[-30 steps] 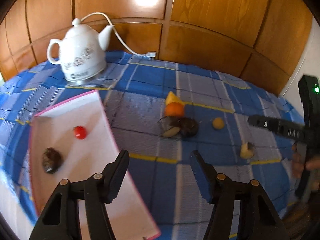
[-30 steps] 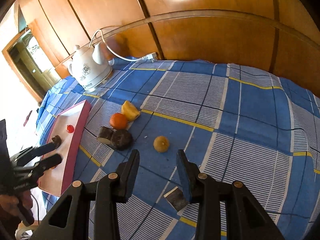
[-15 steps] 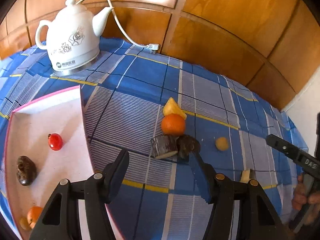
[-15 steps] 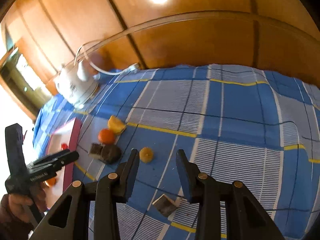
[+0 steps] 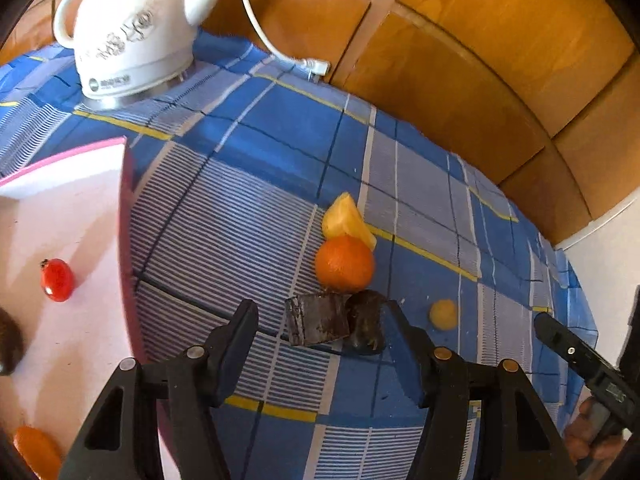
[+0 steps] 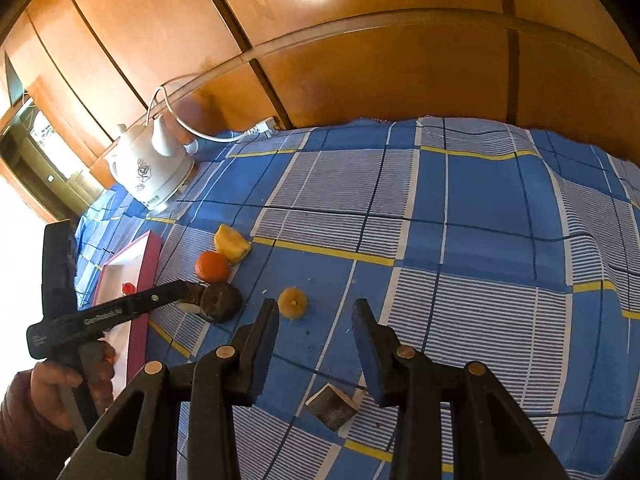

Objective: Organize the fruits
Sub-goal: 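Close the left tool on the dark cut cylindrical piece, then lift the dark piece with the left tool while the right tool grasps the small yellow round fruit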

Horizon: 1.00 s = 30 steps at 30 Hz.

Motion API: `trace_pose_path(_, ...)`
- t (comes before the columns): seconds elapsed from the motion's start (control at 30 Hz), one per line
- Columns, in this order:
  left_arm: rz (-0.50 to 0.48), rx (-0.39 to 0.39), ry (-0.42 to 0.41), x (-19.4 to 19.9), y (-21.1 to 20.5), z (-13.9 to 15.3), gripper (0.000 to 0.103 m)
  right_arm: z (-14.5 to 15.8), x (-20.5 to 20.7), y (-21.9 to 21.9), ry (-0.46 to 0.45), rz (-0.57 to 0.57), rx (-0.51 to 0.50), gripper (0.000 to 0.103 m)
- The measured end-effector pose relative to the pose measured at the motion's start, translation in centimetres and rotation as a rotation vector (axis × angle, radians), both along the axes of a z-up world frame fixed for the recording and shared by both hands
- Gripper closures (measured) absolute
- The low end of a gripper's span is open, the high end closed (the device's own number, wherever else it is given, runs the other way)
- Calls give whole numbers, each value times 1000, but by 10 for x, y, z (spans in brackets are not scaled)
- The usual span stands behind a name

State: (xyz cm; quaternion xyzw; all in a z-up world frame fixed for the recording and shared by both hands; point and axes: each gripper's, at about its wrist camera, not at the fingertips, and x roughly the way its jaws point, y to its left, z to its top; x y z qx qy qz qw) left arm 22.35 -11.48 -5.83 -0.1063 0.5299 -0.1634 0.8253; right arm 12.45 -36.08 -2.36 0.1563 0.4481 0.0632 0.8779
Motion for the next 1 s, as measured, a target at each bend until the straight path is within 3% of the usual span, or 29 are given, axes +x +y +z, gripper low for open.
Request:
trace_pose_path(0.2,-17,16,23,3,-4,-17,49,1,1,4,-3,14,-15,65)
trace_pose_path(0.3,-22,-1,15,5,-3,-18,60,0,1,6,-3,22,-22,65)
trace_pose_path(0.57,-37,-31,5,0,1,-17,66,-1,1,6,-4,20,-39,65)
trace_pose_path(0.8,-112,-41,-48,-42,3,-3,66,-2,0,4,-5,13,-36,65)
trace_pose_path(1.0,-256,67,-151,-96,-21,1,66,-2,0,6,-2,19,-40,65)
